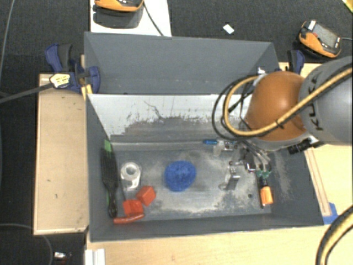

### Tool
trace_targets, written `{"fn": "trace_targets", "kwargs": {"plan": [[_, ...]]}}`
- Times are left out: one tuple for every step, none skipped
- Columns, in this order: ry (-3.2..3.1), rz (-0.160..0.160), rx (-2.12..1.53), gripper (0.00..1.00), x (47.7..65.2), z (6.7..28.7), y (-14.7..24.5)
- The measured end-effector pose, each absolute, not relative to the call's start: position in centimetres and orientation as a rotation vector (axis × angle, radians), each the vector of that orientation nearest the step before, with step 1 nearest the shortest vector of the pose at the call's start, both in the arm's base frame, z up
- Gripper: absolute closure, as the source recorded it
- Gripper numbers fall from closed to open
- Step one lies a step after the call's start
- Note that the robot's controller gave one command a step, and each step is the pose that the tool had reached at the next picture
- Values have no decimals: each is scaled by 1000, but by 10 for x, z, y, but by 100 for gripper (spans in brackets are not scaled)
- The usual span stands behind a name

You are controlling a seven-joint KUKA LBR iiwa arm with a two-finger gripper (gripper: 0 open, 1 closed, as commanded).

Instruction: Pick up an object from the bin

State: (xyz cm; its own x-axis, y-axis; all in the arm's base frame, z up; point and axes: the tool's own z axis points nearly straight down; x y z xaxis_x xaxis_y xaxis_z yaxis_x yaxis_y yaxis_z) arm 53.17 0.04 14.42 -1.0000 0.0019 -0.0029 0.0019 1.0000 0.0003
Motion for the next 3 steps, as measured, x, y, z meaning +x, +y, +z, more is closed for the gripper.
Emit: {"fn": "trace_targets", "kwargs": {"plan": [[3139,0,3,0,532,144,0],[3132,-3,-175,0,521,138,37],[3104,1,-491,0,479,138,48]]}}
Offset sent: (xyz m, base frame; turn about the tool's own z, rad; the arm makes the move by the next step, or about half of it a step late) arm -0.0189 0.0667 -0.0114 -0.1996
